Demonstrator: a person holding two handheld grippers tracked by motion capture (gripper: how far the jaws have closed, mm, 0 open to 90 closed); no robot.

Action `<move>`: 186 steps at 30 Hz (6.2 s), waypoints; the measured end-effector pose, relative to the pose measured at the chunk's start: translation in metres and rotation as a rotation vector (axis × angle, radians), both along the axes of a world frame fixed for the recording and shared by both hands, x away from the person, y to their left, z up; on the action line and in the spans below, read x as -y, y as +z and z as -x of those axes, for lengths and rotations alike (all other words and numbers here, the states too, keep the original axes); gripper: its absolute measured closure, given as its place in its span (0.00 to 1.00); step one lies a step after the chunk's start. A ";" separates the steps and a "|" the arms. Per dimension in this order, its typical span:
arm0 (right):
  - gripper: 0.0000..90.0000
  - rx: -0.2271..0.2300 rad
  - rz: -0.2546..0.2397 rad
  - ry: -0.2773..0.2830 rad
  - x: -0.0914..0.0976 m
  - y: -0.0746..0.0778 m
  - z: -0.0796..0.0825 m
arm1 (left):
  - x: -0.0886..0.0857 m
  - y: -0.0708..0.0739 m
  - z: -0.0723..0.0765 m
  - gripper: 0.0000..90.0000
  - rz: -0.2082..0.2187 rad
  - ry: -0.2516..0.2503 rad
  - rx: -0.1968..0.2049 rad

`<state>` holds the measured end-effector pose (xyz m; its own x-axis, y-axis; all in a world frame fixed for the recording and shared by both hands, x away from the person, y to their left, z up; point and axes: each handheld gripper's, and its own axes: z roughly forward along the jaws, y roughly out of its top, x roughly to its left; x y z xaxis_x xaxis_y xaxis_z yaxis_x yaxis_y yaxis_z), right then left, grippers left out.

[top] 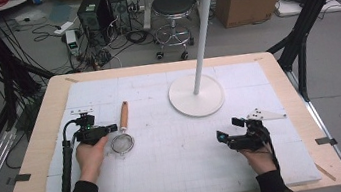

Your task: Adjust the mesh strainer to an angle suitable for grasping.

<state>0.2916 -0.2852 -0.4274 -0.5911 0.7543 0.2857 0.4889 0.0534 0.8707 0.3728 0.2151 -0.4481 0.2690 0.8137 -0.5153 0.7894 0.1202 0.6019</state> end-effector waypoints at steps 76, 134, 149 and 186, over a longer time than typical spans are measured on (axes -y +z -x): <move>0.06 -0.008 -0.003 -0.041 0.003 0.002 0.002 | 0.093 -0.010 0.052 1.00 0.081 -0.091 -0.072; 0.06 -0.008 -0.019 -0.057 0.008 0.002 0.001 | 0.121 -0.010 0.094 0.99 0.039 -0.232 -0.074; 0.06 -0.014 -0.025 -0.061 0.009 0.002 0.001 | 0.162 -0.010 0.091 0.99 0.046 -0.312 -0.083; 0.06 -0.023 0.035 -0.054 -0.001 -0.002 0.001 | 0.128 0.001 0.084 0.36 0.037 -0.313 0.027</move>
<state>0.2911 -0.2839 -0.4290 -0.5432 0.7945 0.2717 0.5115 0.0564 0.8575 0.2892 0.0870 -0.4470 0.5170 0.6704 -0.5322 0.7756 -0.1037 0.6227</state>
